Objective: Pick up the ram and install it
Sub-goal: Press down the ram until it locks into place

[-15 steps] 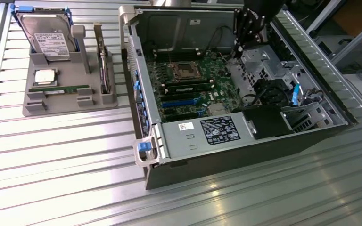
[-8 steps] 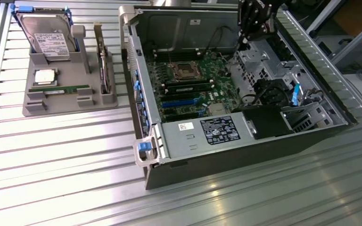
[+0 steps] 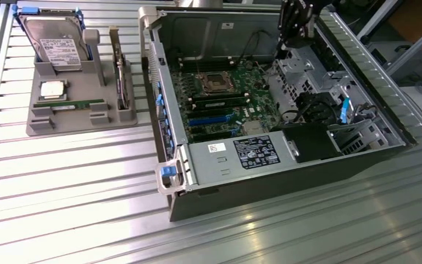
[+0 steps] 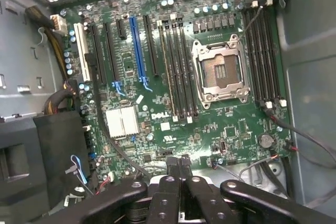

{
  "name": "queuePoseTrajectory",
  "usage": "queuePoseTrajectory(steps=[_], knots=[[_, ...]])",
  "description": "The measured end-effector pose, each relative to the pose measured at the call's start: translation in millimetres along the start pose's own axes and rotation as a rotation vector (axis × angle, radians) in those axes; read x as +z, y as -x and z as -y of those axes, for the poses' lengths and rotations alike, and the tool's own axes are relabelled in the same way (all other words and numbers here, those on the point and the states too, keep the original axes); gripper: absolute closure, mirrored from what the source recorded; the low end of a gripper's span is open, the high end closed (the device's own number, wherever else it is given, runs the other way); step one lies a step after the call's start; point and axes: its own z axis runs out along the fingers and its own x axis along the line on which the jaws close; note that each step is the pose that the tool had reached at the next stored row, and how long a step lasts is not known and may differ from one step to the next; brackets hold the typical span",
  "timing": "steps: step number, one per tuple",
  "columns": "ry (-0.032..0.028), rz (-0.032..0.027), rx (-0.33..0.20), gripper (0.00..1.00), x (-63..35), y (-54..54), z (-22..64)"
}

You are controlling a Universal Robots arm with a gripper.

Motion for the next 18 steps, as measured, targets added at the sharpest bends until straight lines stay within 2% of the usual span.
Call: queuePoseTrajectory(steps=[11, 18], knots=[[0.0096, 0.0018, 0.183, 0.89, 0.0, 0.0, 0.0], [0.0145, 0.0032, 0.275, 0.89, 0.1, 0.0, 0.0]])
